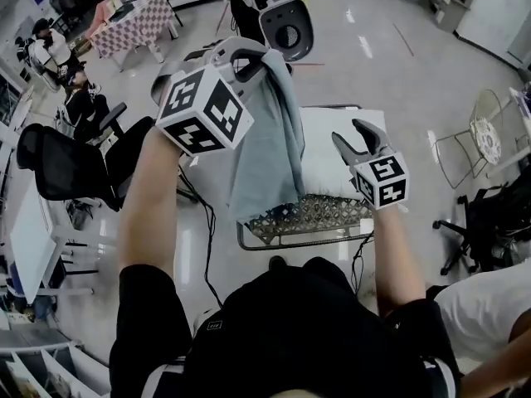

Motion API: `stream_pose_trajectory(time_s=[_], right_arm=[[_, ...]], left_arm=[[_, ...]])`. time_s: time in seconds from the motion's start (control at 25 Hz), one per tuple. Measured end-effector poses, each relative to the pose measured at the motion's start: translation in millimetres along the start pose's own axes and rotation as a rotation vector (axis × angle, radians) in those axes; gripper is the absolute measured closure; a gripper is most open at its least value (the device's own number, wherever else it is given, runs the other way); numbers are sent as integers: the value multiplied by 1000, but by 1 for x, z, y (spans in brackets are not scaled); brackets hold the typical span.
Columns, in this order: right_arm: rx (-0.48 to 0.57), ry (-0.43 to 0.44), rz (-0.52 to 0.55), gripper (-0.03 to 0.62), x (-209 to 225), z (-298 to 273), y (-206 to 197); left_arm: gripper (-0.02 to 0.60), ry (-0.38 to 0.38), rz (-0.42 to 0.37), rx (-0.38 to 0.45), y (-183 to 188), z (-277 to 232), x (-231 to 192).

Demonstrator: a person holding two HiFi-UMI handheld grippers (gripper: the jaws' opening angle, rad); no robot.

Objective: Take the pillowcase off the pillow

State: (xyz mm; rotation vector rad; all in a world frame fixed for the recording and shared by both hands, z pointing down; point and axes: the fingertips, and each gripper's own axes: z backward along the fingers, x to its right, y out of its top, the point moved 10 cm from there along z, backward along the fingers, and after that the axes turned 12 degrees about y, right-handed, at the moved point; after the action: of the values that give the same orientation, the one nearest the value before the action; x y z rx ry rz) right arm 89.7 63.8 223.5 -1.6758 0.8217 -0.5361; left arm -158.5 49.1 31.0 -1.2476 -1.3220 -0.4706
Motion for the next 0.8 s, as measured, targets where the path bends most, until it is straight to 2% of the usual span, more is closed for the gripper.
stream_pose_trajectory(time_s=[0.32, 0.52, 0.64, 0.8], right_arm=[[102, -54, 3, 385, 47, 29, 17], [157, -51, -34, 436, 107, 43, 9], [169, -25, -63, 442, 131, 43, -1], [140, 17, -100, 442, 154, 34, -21]], left_arm=[[571, -37, -60, 80, 57, -99, -19], [571, 8, -74, 73, 93, -157, -27], [569, -8, -38, 39, 88, -176, -13], [569, -76, 1, -69, 59, -198, 22]])
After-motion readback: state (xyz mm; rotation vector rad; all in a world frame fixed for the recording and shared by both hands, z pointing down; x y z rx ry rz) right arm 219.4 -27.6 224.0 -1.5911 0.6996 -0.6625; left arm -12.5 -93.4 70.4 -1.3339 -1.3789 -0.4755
